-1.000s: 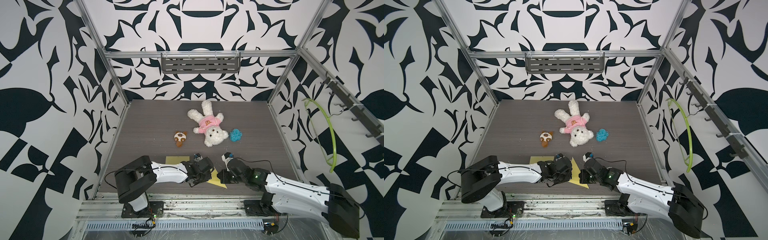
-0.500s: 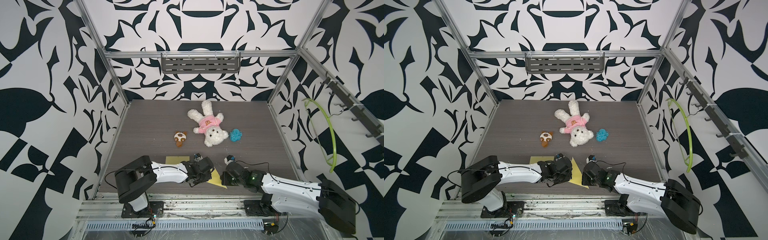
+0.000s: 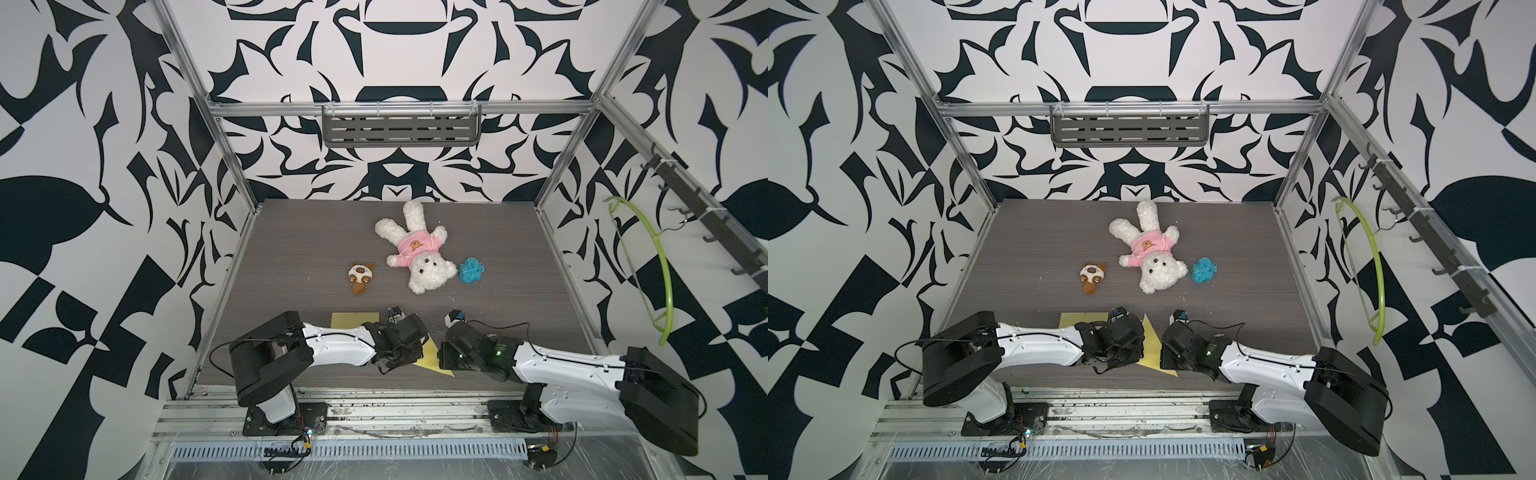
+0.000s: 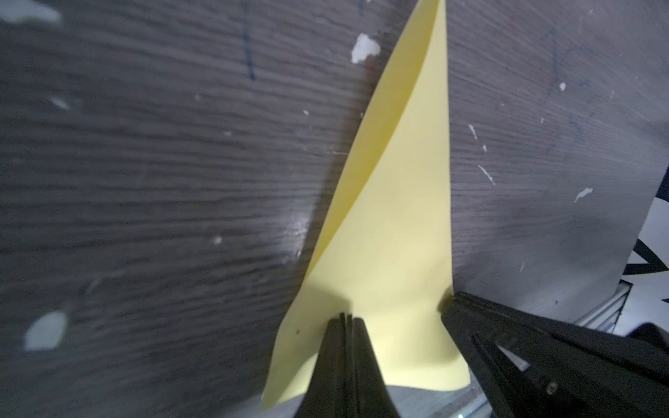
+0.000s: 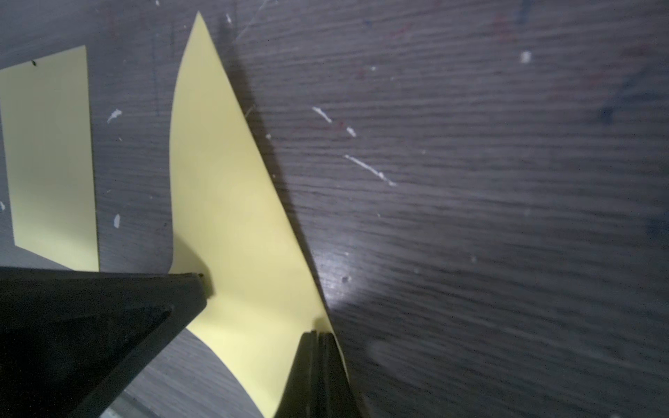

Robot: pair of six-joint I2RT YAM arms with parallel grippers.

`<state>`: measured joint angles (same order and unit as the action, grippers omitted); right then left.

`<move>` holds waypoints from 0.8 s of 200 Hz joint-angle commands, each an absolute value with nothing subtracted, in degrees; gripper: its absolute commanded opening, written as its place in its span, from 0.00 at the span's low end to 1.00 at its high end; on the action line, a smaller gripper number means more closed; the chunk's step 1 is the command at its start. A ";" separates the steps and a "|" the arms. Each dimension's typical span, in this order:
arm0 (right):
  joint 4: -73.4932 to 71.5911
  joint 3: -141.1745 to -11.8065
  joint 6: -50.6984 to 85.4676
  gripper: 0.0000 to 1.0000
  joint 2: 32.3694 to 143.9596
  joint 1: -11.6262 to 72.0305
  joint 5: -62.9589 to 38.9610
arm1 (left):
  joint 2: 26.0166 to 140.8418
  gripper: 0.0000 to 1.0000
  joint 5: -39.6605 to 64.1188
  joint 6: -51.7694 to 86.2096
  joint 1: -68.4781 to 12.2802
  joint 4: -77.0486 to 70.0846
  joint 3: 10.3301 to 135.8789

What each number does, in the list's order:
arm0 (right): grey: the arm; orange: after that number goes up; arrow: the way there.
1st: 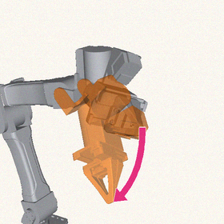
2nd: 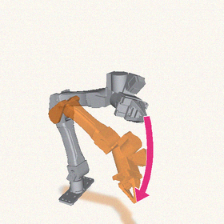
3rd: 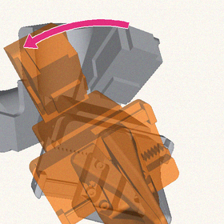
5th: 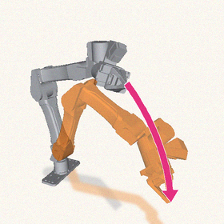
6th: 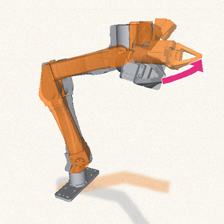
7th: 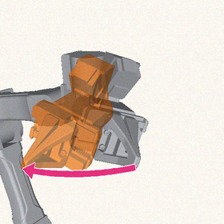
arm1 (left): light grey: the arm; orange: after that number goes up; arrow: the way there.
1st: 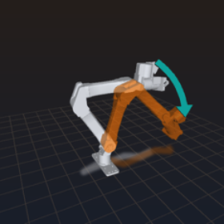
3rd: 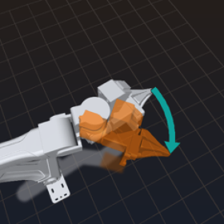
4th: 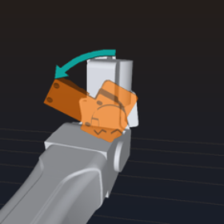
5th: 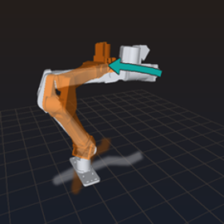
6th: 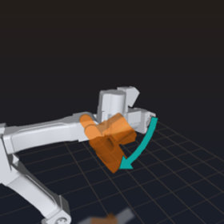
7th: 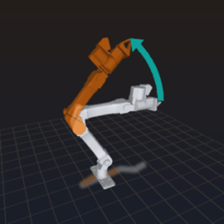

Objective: Fold the square paper diagonally
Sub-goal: Fold the paper at the center of the board.

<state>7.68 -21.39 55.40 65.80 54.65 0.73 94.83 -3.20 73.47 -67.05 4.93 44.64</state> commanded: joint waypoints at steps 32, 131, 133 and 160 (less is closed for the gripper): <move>11.92 -17.80 57.79 0.00 60.78 56.74 2.02 | 100.03 0.00 -0.75 72.86 -68.02 16.50 40.69; 19.95 -14.54 59.47 0.00 52.61 59.76 2.62 | 100.54 0.00 -0.72 73.04 -68.09 16.52 40.49; 20.08 -14.51 59.36 0.00 52.40 59.76 2.50 | 100.54 0.00 -0.73 73.04 -68.09 16.52 40.49; 21.27 -14.15 58.72 0.00 49.87 59.94 0.75 | 100.89 0.00 -0.64 73.04 -68.04 16.37 40.67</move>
